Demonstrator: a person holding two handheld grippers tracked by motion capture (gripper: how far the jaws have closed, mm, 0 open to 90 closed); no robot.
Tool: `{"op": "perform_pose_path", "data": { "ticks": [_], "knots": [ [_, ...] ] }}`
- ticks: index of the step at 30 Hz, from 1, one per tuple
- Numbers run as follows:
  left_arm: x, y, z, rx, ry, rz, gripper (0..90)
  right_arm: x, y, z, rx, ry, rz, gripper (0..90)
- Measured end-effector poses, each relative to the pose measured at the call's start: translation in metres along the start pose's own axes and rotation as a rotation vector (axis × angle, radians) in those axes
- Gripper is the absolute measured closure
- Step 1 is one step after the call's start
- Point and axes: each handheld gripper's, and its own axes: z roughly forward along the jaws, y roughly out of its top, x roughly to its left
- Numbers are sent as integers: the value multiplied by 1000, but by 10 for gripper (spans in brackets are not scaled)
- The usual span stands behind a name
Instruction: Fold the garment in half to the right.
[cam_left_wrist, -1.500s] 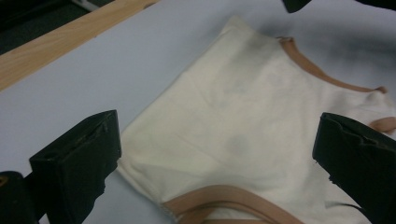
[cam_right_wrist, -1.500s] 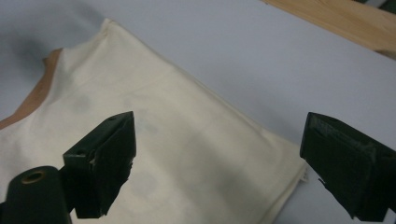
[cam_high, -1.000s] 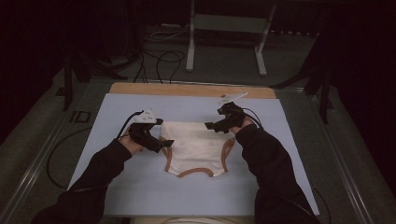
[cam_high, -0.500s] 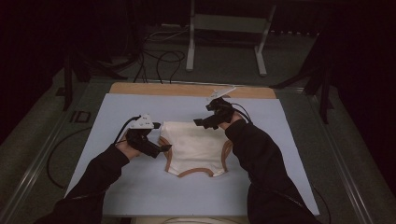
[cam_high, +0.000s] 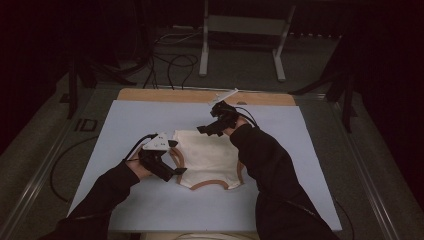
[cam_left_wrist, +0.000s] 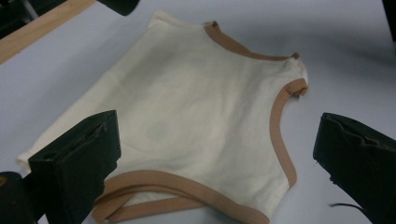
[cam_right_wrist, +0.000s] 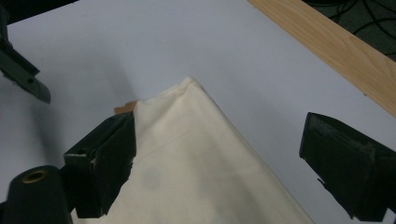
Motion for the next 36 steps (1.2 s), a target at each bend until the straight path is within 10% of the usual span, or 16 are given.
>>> {"op": "perform_pose_path", "data": {
  "ticks": [19,36],
  "knots": [
    [-20,-19,23,153,-67,60,53,13,9,51,37,76,-73,130],
    [-27,-34,43,257,-130,124,177,27,11,102,97,96,-33,131]
  ]
}}
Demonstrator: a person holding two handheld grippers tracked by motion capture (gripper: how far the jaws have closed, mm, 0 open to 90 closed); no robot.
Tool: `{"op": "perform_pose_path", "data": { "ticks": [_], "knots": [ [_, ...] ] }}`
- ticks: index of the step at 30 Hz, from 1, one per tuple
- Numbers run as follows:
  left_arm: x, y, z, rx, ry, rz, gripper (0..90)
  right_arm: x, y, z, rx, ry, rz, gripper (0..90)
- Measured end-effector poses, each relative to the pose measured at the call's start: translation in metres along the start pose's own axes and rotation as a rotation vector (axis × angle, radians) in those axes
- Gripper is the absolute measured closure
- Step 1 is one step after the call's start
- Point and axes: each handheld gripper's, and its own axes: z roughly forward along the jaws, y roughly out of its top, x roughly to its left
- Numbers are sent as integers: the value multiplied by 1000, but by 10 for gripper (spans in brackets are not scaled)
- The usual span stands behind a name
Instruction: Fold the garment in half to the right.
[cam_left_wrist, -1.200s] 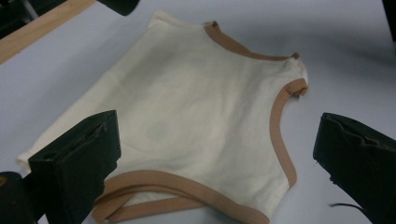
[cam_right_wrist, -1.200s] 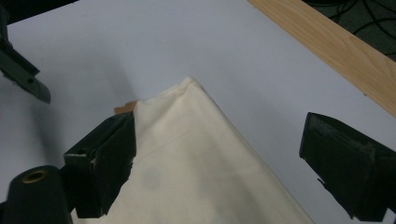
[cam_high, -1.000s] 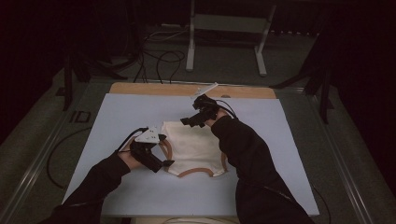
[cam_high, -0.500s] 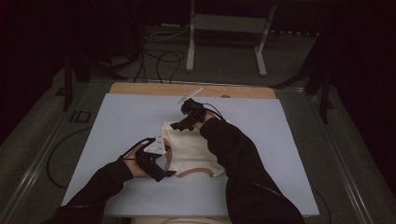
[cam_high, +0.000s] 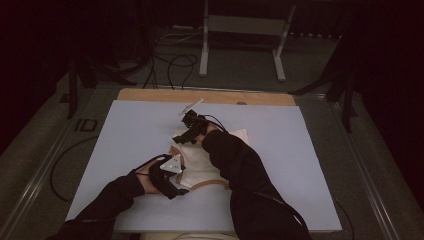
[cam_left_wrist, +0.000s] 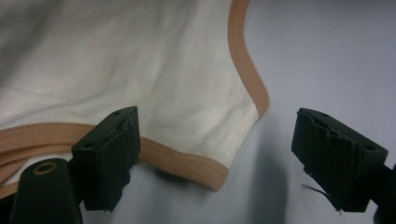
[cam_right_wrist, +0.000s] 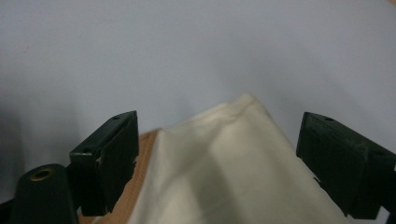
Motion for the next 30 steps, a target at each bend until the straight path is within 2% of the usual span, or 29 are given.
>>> {"op": "perform_pose_path", "data": {
  "ticks": [5,9,12,16,22,25,30],
  "knots": [
    [1,0,4,3,6,29,216,2,0,6,12,5,-9,131],
    [2,3,7,8,29,54,268,3,0,7,12,11,-4,132],
    [4,5,9,11,38,67,270,4,1,8,15,13,-1,133],
    [10,9,11,8,85,70,336,4,2,8,12,11,-4,133],
    [18,14,14,-1,117,55,535,3,3,7,16,15,9,132],
    [18,16,15,8,133,72,662,2,4,6,13,14,20,131],
    [18,18,17,18,142,82,807,2,6,6,14,20,30,136]
  ]
}}
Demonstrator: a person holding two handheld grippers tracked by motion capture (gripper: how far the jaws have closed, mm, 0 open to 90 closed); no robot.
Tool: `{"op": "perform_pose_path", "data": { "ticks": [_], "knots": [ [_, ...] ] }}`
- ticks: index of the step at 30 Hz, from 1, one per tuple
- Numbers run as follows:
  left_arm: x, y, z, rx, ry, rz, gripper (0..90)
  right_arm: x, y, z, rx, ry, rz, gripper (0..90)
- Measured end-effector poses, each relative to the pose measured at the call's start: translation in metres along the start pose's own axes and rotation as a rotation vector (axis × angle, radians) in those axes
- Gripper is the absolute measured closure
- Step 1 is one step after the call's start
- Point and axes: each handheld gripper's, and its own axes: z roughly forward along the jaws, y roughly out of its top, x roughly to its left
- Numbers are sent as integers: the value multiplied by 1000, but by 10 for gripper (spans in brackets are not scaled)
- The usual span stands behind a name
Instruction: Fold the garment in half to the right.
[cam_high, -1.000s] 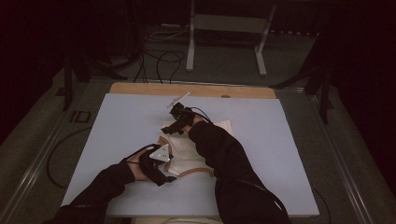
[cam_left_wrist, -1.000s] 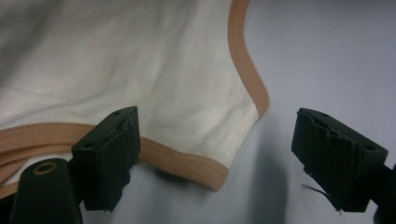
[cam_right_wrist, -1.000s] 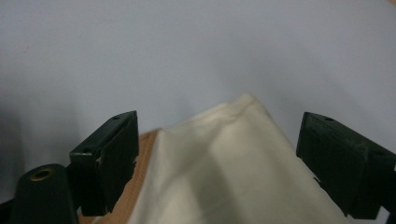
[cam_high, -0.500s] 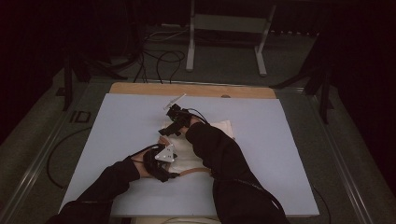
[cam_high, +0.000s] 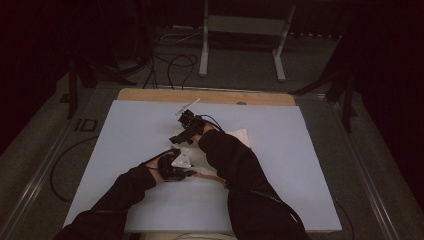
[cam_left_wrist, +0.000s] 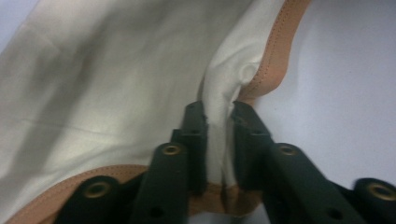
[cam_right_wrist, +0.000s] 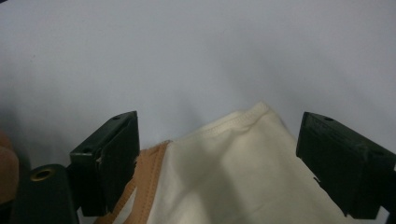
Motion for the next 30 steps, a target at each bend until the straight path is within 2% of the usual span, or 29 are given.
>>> {"op": "perform_pose_path", "data": {
  "ticks": [4,7,10,13,17,20,23,25,30],
  "knots": [
    [-1,1,0,4,-1,10,845,-2,2,1,-7,9,24,141],
    [-1,-1,1,-5,-1,2,850,-5,4,2,-33,30,91,139],
    [-1,-1,1,-7,3,-4,852,-9,7,4,-35,11,117,162],
    [0,-2,1,-13,-5,-7,852,-8,11,6,-13,-31,116,261],
    [0,-2,1,-10,-9,-8,853,-9,17,12,4,-60,113,382],
    [1,-2,1,-14,-12,-13,853,-8,19,17,35,-90,89,432],
    [1,-2,1,-13,-13,-11,853,-7,19,24,62,-104,79,439],
    [1,-2,1,-10,-11,-5,853,-7,19,28,85,-125,50,447],
    [0,-3,1,-16,-5,-3,853,-4,17,37,134,-127,36,523]
  ]
}}
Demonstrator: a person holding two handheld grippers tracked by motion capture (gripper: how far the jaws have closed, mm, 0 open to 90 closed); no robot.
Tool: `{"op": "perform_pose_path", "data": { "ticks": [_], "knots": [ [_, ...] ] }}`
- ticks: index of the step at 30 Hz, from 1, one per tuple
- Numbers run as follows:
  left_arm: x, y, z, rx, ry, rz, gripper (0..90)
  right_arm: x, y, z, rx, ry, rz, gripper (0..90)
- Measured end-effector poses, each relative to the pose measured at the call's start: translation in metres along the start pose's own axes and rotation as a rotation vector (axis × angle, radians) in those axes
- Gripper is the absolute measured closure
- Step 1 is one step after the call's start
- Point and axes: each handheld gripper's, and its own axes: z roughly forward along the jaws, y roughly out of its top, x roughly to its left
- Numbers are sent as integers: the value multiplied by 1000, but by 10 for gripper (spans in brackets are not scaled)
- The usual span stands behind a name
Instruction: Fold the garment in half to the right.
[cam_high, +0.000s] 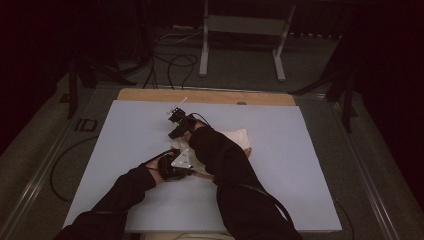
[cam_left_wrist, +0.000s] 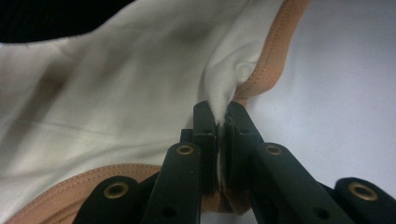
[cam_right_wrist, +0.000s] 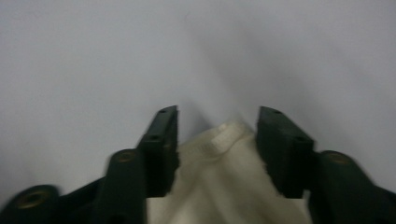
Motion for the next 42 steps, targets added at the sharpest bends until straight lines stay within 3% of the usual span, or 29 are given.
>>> {"op": "perform_pose_path", "data": {
  "ticks": [4,5,11,26,40,42],
  "knots": [
    [0,0,0,1,-1,3,853,4,-1,2,30,-25,-48,609],
    [0,0,0,2,-2,4,853,5,-1,2,36,-46,-88,664],
    [1,0,0,4,-4,-1,854,4,-1,1,43,-75,-116,863],
    [1,4,-3,15,-9,20,857,1,-1,-28,-54,-22,-93,882],
    [1,15,-10,29,-8,47,860,0,-3,-60,-106,-29,-120,882],
    [0,18,-11,35,-2,66,860,-1,-4,-66,-119,-31,-130,882]
  ]
}}
